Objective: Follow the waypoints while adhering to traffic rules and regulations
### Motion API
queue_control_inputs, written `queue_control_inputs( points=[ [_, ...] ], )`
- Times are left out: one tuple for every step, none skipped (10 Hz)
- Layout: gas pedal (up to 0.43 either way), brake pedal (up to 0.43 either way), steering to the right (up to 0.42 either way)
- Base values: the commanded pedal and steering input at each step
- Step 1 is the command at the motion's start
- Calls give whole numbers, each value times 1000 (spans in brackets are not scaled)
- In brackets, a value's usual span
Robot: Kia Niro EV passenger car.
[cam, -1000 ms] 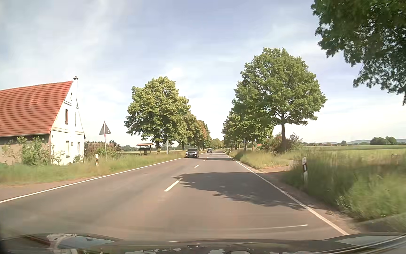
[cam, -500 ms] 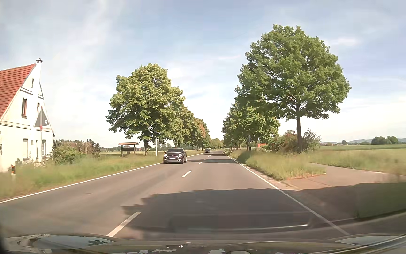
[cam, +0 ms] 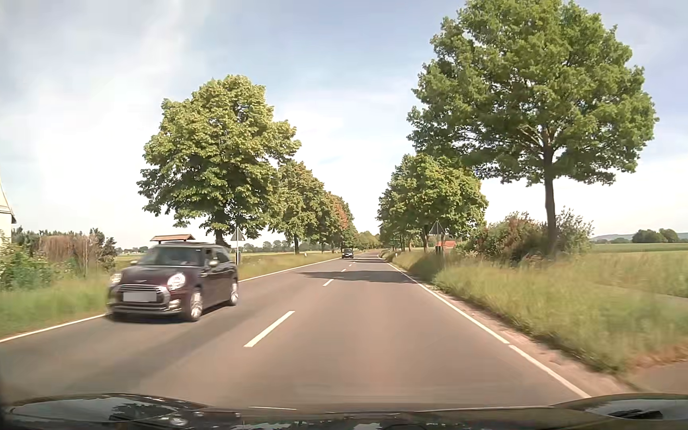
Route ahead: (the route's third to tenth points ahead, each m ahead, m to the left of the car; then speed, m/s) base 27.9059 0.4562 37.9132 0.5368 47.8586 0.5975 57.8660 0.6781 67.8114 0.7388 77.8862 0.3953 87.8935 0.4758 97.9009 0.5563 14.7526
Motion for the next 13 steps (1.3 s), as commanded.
queue_control_inputs(
  points=[
    [150,0,-2],
    [150,0,-2],
    [150,0,-1],
    [150,0,-1],
    [150,0,-1],
    [150,0,-1],
    [150,0,-1],
    [150,0,-1],
    [150,0,-1],
    [150,0,-1],
    [150,0,-1],
    [150,0,-2],
    [150,0,-2]
  ],
)
